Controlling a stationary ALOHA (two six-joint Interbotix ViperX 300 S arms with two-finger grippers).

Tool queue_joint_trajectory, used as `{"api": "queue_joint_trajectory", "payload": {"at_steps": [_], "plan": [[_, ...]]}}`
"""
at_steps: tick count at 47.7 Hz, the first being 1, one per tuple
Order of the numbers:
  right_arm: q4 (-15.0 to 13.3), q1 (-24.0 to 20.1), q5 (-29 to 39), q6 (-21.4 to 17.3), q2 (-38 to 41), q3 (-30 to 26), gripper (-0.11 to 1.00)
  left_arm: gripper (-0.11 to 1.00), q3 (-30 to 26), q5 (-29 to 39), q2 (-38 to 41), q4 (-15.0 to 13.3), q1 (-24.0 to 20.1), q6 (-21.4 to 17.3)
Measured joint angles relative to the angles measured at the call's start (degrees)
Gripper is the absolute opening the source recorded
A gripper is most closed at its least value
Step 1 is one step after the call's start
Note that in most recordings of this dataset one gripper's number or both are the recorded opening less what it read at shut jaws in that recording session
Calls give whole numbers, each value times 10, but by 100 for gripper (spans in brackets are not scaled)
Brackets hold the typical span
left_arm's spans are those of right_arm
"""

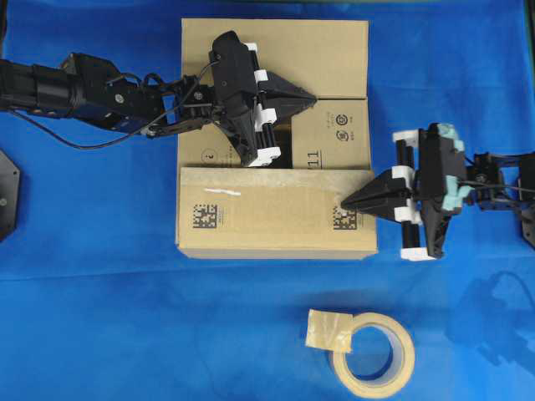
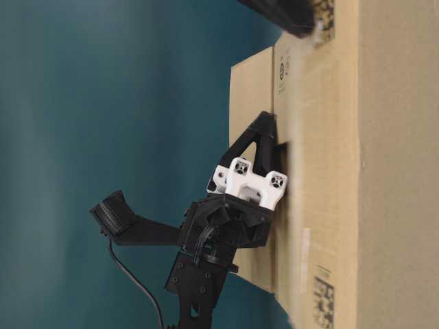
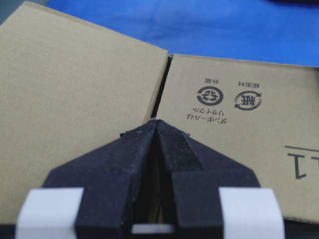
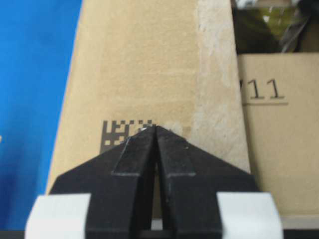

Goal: Close the cardboard box.
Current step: 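Hold the front flap with the right gripper and raise the left gripper behind the box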

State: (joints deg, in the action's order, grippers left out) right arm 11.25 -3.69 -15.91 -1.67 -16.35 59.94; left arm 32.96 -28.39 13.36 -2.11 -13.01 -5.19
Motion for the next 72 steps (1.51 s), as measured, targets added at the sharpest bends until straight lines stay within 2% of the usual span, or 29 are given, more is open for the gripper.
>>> {"api": "queue_joint_trajectory", "payload": {"at_steps": [11,25,41,48,57,62,72], "plan": [[18,1,-5,0,23,-4,0,0,0,0,0,-1,0,1],[20,2,-6,0,25,-4,0,0,4,10,-8,-1,0,6],[20,1,-8,-1,25,-6,0,0,1,126,-118,-3,-4,4],[20,1,-11,0,26,-6,0,0,-12,168,-150,-2,-32,0],[21,1,-12,0,27,-7,0,0,-38,225,-153,-2,-111,4],[21,1,-13,0,27,-6,0,0,-58,258,-144,-2,-138,7],[20,2,-16,1,28,-7,0,0,-99,360,-121,-3,-149,5]]}}
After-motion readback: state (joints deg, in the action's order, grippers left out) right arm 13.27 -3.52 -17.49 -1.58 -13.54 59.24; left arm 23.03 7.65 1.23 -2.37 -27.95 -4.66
